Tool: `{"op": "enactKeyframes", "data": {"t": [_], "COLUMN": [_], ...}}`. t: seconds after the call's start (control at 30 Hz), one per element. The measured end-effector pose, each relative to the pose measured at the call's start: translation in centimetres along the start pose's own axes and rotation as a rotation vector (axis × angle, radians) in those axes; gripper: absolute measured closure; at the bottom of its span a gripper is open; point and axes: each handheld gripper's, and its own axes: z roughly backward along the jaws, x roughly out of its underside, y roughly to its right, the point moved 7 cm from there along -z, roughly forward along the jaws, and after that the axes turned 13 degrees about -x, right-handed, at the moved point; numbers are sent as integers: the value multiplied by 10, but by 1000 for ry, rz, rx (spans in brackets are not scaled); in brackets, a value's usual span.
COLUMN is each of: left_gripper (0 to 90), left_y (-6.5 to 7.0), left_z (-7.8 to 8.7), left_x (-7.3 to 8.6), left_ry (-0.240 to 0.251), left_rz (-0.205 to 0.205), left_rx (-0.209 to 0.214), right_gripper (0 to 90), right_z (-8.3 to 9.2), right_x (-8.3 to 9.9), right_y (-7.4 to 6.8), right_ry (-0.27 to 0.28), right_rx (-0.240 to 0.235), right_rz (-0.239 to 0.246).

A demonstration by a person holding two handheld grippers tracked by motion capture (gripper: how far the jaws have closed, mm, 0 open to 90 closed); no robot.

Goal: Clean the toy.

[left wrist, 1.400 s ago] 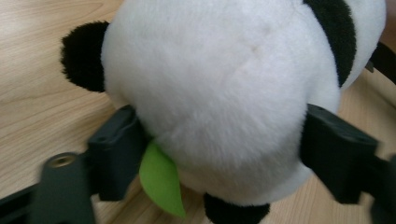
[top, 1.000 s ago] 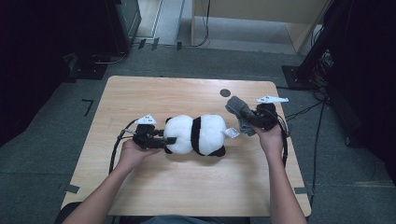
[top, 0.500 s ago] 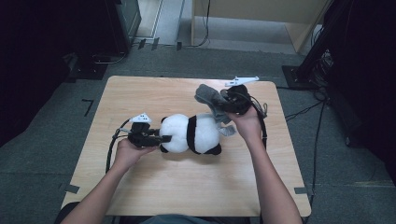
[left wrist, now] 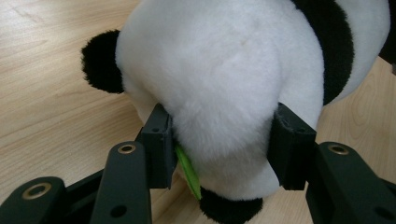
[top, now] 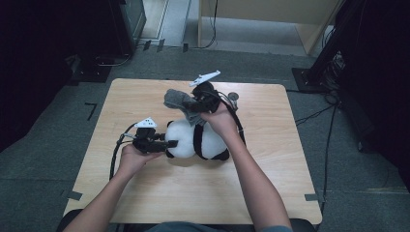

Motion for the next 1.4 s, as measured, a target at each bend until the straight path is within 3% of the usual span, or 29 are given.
{"op": "enactKeyframes", "data": {"t": [0.1,0.23,0.33,0.73,0.93,1.1,1.4], "left_gripper": [501,504,507,516,516,518,521], "left_y": [0,-1,-2,-1,-2,-1,-2], "left_z": [0,-1,-2,-3,-3,-3,-2], "left_x": [0,2,3,1,2,1,1], "left_ry": [-1,-14,-28,-28,-31,-28,-27], "left_rz": [-1,7,29,46,45,44,42], "left_rx": [-1,-7,-4,-7,-8,-9,-12], "right_gripper": [737,742,752,753,755,755,752], "right_z": [-22,-55,-64,-56,-43,-28,-5], "right_x": [0,14,20,27,33,50,70], "right_y": [-6,-9,-6,13,28,48,72], "right_ry": [-36,-147,-194,-199,-221,-250,-211], "right_rx": [-24,-44,-44,-63,-17,12,56], "right_rz": [-4,3,24,-42,-54,-113,-185]}}
